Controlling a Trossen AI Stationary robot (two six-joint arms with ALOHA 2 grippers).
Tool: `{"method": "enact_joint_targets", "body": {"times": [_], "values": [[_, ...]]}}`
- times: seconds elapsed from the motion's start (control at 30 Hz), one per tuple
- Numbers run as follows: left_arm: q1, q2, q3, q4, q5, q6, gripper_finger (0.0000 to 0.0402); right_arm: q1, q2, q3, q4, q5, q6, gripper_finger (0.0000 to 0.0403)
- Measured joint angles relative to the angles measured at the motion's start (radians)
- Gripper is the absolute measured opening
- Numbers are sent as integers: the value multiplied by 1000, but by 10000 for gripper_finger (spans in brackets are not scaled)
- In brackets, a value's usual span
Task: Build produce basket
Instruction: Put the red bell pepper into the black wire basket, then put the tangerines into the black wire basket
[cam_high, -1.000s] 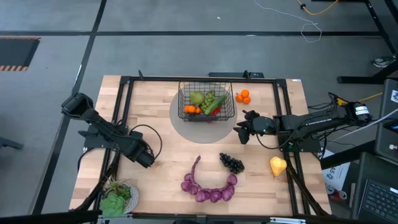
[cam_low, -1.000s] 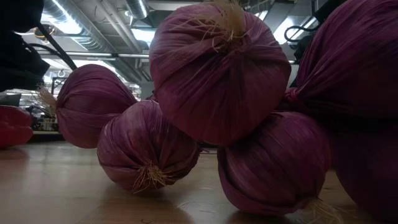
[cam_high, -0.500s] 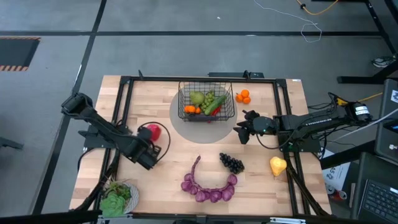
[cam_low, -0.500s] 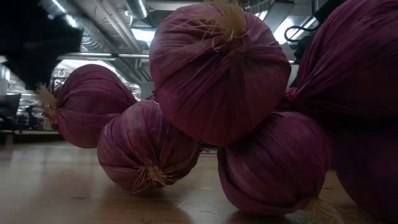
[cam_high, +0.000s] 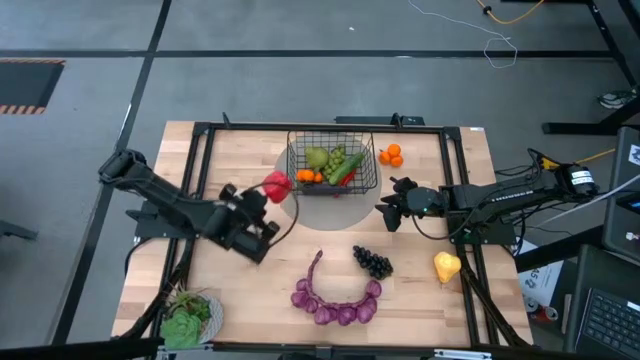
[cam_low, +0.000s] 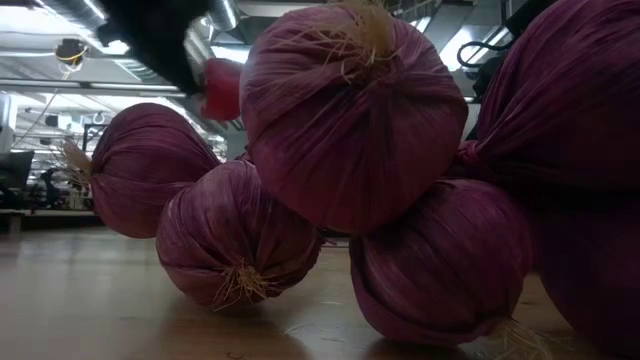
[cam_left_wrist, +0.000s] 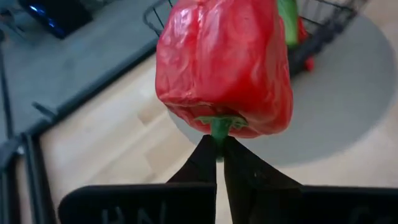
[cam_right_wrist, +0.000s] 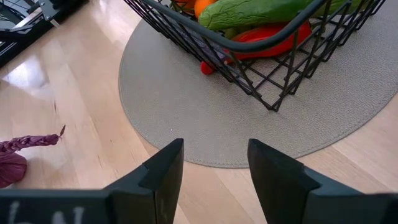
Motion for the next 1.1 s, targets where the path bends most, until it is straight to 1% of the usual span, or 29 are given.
{"method": "enact_joint_targets", "body": {"times": [0.07, 0.13, 0.23, 0.3, 0.33, 0.37, 0.47, 0.53, 0.6, 0.73, 0.93, 1.03, 1.1], "values": [[68, 0, 6, 68, -9, 117, 0, 0, 0, 0, 0, 0, 0, 181], [153, 0, 6, 171, -10, 272, 0, 0, 0, 0, 0, 0, 0, 181], [285, 0, 6, 361, -16, 523, 0, 0, 0, 0, 0, 0, 0, 181], [362, 0, 6, 505, -2, 658, 7, 0, 0, 0, 0, 0, 1, 181], [400, 0, 6, 571, 32, 725, 14, 0, 0, 0, 0, 0, 1, 181], [436, 0, 6, 632, 89, 790, 22, 0, 0, 0, 0, 0, 1, 181], [524, 0, 6, 773, 300, 921, 51, 0, 0, 0, 0, 0, 26, 181], [569, 0, 6, 822, 400, 945, 70, 0, 0, 0, 0, -1, 44, 181], [601, 0, 6, 828, 433, 946, 88, 0, 0, 0, 0, 0, 52, 181], [633, 0, 6, 811, 435, 935, 110, 0, 0, 0, 0, 0, 53, 181], [611, 0, 6, 817, 439, 915, 111, 0, 0, 0, 0, 0, 51, 181], [568, 0, 6, 906, 438, 933, 111, 0, 0, 0, 0, 0, 50, 181], [529, -2, 6, 1011, 441, 997, 111, 0, 0, 0, 0, 0, 49, 181]]}}
